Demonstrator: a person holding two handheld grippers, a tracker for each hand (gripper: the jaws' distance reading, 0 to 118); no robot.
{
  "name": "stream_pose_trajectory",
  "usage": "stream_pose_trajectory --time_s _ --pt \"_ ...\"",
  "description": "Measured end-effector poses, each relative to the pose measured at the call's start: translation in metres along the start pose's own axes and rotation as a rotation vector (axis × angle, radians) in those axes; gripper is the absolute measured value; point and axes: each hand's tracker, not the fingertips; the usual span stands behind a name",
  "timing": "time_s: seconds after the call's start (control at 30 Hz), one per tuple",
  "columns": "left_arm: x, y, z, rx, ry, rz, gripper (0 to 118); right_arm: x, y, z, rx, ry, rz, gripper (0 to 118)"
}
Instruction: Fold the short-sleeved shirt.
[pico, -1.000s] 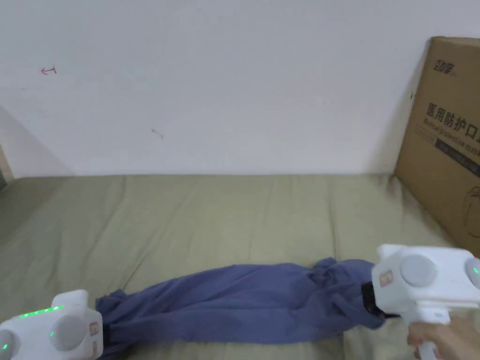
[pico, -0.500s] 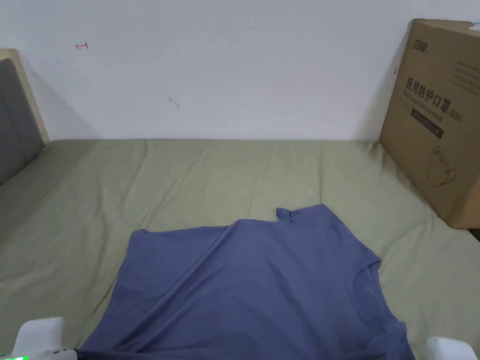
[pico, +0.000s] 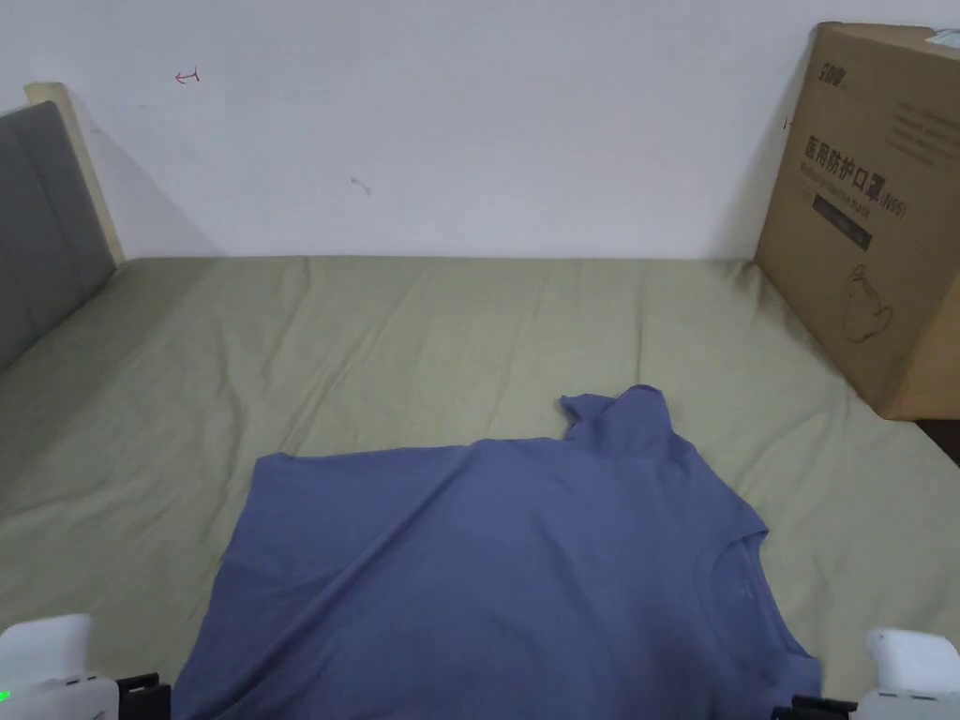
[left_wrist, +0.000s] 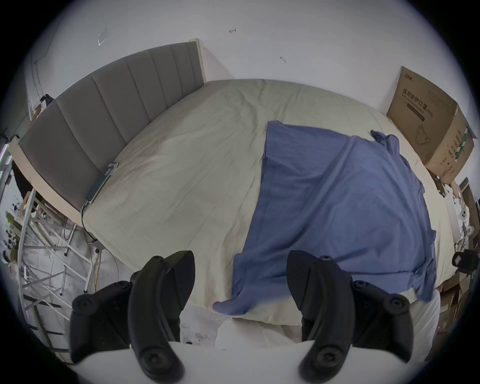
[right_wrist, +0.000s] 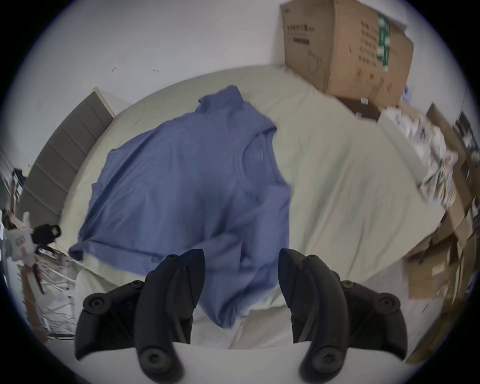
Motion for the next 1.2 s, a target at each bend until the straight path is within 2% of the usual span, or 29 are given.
stream_pose_trajectory --time_s 0.1,0.13,0.17,0.2,0.23,0.27,0.33,0.4,0.47,0.6,0.63,0.67,0.7,0.73,0.77,0.8,0.83,0.9,1.0,1.03,1.1,1.13,1.17,1.2 --pt "0.007 0.015 0.007 0.047 -0.030 0.023 78 -0.012 0.025 0.001 0.037 0.010 0.021 62" --pt "0.011 0.021 0.007 0.060 -0.047 0.022 72 -0.015 0.034 0.000 0.066 0.031 0.013 59" --pt "0.015 0.026 0.004 0.057 -0.053 0.012 56 -0.020 0.041 -0.003 0.089 0.044 0.017 55" --pt "0.021 0.029 0.002 0.064 -0.061 0.006 33 -0.023 0.047 -0.007 0.107 0.040 0.022 45" --pt "0.028 0.034 -0.001 0.076 -0.065 -0.004 0 -0.027 0.054 -0.013 0.113 0.022 0.039 22" --pt "0.035 0.036 -0.007 0.083 -0.064 -0.013 0 -0.033 0.059 -0.020 0.123 -0.003 0.070 7" --pt "0.048 0.041 -0.020 0.096 -0.063 -0.032 0 -0.043 0.066 -0.035 0.120 -0.052 0.092 5" --pt "0.057 0.053 -0.034 0.070 -0.106 -0.033 0 -0.048 0.072 -0.051 0.103 -0.034 0.103 3" --pt "0.063 0.071 -0.056 0.046 -0.129 -0.032 0 -0.051 0.081 -0.069 0.068 0.008 0.069 0" --pt "0.067 0.132 -0.106 0.045 -0.172 0.018 0 -0.058 0.101 -0.096 0.053 0.004 0.101 0" --pt "0.066 0.153 -0.123 0.010 -0.220 0.037 12 -0.057 0.107 -0.104 0.048 0.002 0.103 0" --pt "0.066 0.176 -0.142 -0.058 -0.266 0.053 41 -0.056 0.114 -0.110 0.044 0.009 0.103 0" --pt "0.063 0.197 -0.164 -0.102 -0.308 0.101 77 -0.055 0.120 -0.117 0.041 0.014 0.094 0" --pt "0.063 0.213 -0.182 -0.117 -0.341 0.152 103 -0.051 0.125 -0.125 0.038 0.020 0.084 0" --pt "0.065 0.229 -0.198 -0.125 -0.342 0.167 104 -0.046 0.129 -0.133 0.036 0.026 0.073 0" --pt "0.065 0.245 -0.210 -0.109 -0.309 0.162 98 -0.043 0.134 -0.139 0.031 0.031 0.055 0" --pt "0.072 0.256 -0.219 -0.110 -0.249 0.154 97 -0.040 0.137 -0.143 0.025 0.039 0.045 0" --pt "0.084 0.276 -0.247 -0.109 -0.184 0.042 98 -0.035 0.141 -0.153 0.018 0.048 0.027 0" --pt "0.090 0.286 -0.300 -0.201 -0.103 -0.013 96 -0.029 0.143 -0.163 0.004 0.043 0.024 0" --pt "0.092 0.285 -0.311 -0.224 -0.095 -0.022 90 -0.028 0.142 -0.165 0.001 0.040 0.025 0" --pt "0.095 0.271 -0.331 -0.293 -0.070 -0.012 65 -0.022 0.141 -0.169 -0.008 0.035 0.019 0" --pt "0.096 0.266 -0.338 -0.312 -0.059 0.018 65 -0.020 0.141 -0.171 -0.014 0.035 0.015 0" --pt "0.096 0.260 -0.329 -0.217 -0.077 0.035 61 -0.022 0.140 -0.169 -0.019 0.034 0.014 0" --pt "0.100 0.258 -0.321 -0.218 -0.064 -0.001 50 -0.020 0.141 -0.170 -0.023 0.035 0.013 0"
